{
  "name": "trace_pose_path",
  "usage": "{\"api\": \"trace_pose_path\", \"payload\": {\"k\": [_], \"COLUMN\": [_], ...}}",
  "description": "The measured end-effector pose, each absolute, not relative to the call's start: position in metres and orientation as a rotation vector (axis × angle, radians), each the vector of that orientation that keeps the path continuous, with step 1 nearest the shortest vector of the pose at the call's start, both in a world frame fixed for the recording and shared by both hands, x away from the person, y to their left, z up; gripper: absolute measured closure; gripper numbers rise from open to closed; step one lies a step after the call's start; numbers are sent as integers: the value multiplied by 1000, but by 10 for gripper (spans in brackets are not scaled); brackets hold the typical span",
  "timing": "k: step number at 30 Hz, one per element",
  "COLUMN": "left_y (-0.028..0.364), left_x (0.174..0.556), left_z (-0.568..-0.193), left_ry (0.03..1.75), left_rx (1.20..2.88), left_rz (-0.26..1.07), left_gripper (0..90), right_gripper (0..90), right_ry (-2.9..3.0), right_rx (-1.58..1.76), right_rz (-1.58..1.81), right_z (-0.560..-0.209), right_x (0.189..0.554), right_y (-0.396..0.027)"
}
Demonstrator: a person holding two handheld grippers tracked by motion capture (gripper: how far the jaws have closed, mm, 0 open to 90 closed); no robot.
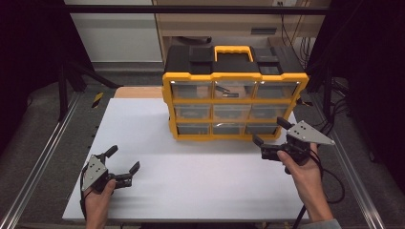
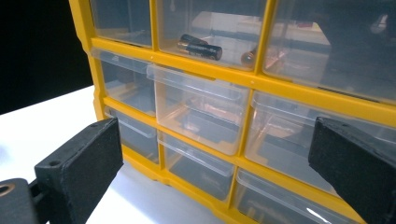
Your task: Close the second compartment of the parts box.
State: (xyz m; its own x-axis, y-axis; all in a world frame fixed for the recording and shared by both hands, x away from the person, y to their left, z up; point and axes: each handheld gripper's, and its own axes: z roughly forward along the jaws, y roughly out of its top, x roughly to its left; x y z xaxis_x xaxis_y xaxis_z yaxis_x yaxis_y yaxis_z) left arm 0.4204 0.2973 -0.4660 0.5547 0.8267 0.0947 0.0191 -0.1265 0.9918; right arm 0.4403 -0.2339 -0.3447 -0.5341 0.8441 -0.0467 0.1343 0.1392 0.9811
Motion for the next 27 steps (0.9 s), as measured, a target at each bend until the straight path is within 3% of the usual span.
{"api": "trace_pose_path", "payload": {"k": [27], "left_y": [296], "left_x": [420], "left_z": [-466], "left_ry": [735], "left_rx": [1557], "left_rz": [812], "left_gripper": [7], "right_gripper": [26], "right_ry": [1753], "right_rx": [1000], "right_rz": [1450], "right_z": [-375], "right_x": [428], "right_y": [-262]}}
